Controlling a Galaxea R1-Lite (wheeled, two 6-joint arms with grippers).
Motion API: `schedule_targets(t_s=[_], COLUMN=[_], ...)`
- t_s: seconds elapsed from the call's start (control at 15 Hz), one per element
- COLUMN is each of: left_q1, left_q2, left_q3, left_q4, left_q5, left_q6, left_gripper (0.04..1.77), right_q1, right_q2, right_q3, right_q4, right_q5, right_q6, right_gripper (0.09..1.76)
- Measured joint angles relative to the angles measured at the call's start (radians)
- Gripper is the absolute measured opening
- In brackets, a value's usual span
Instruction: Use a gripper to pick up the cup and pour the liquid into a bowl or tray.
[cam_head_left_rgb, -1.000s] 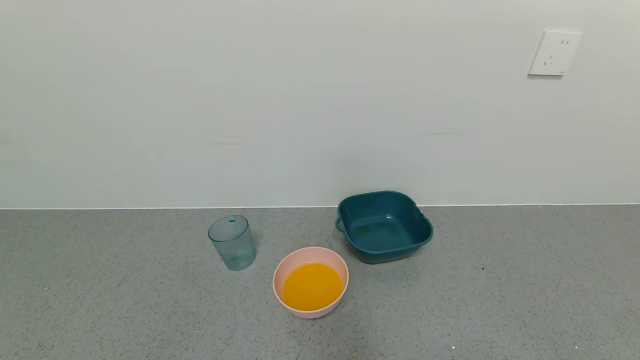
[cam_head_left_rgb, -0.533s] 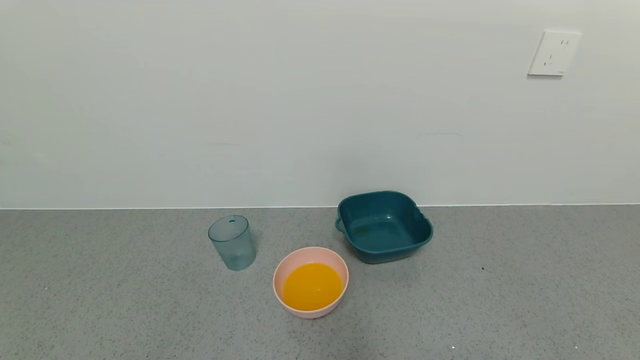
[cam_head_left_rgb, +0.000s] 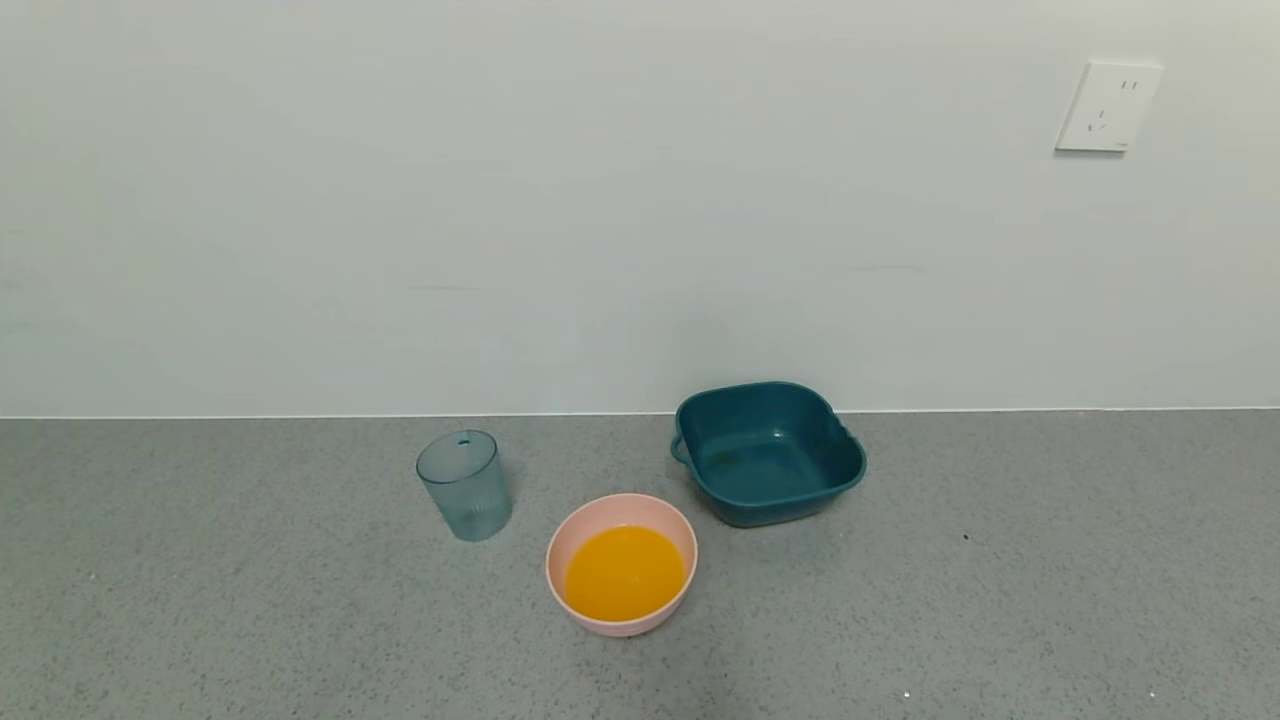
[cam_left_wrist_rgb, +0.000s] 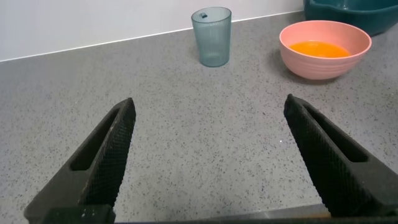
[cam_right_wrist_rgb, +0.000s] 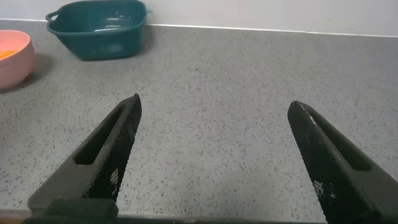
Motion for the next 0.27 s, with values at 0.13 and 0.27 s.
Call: schedule_targets(t_s=[0.13,0.27], left_q1=[0.0,0.0], left_q2=[0.0,0.0], left_q3=[0.003,0.008], left_q4=[-0.019,-0.034], left_q5=[0.001,0.002], left_q6=[-0.003,-0.004], left_gripper=[1.72,1.72], right_q1=[0.0,0.0], right_q2=[0.0,0.0], right_q3=[0.0,0.0], right_q4=[0.0,0.001], right_q5=[0.0,0.001], right_q6=[0.0,-0.01], right_gripper=[1.71,1.71])
